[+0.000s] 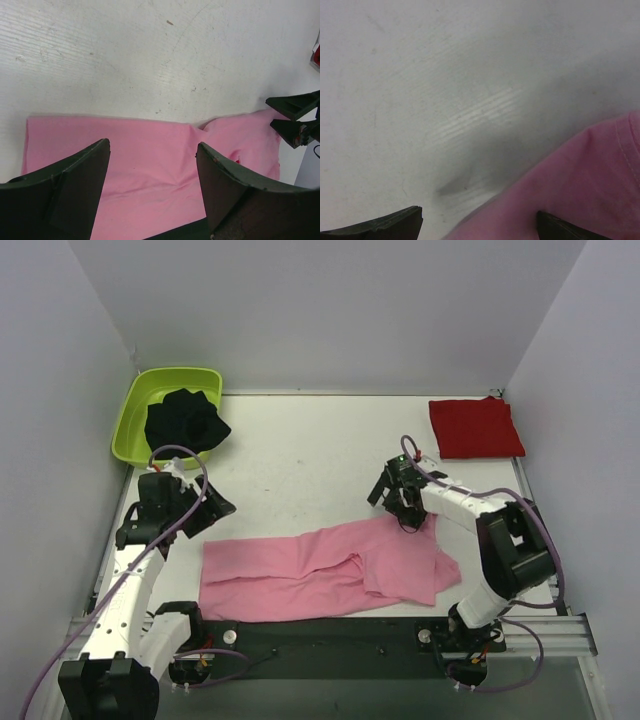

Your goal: Fold and stack the t-shirts

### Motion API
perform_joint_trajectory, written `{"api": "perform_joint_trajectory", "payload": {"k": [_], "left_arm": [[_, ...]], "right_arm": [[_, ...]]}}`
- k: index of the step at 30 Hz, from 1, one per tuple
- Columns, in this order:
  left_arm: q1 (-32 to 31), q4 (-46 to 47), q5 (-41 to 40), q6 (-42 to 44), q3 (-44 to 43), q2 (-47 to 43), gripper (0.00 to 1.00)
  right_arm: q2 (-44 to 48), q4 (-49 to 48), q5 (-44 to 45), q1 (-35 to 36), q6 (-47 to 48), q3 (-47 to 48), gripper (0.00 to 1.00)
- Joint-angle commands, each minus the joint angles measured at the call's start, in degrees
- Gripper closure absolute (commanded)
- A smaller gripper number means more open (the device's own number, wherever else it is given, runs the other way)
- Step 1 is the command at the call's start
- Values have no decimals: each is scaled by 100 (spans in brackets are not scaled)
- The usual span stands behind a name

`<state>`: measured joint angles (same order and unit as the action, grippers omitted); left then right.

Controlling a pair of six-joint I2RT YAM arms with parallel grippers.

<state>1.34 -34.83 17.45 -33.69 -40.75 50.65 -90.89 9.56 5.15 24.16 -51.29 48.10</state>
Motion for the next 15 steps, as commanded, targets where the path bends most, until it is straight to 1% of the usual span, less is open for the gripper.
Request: {"api": "perform_joint_trajectory", "payload": {"k": [1,3,5,6,7,9,10,12,13,15], "left_arm": [[94,205,-84,196,-337,85,21],[147,204,-84,240,-372,129,21],[199,196,-75,284,-389,164,21],[208,196,-58,293,-407,190,21],[208,196,-49,302,-416,217,21],[243,239,-40,302,-407,234,21],[235,248,-40,293,-398,243,21],[270,266,-40,293,-416,305,21],[261,266,-40,293,-416,313,21],[287,275,-31,293,-425,366,21]], "right_arm": [[-815,-130,-391,-70,-145,691,0],[-1298,-86,-479,-122,-127,1277,0],[-1842,10,-760,-166,-75,1788,0],[-2053,176,-839,-210,-48,2374,0],[-2473,247,-997,-210,-31,2667,0],[-2914,388,-1138,-245,-30,3308,0],[-3395,563,-1217,-289,-57,3964,0],[-3881,879,-1498,-333,-171,4741,0],[-4327,968,-1577,-359,-232,5449,0],[-4751,1178,-1797,-386,-408,6112,0]]}}
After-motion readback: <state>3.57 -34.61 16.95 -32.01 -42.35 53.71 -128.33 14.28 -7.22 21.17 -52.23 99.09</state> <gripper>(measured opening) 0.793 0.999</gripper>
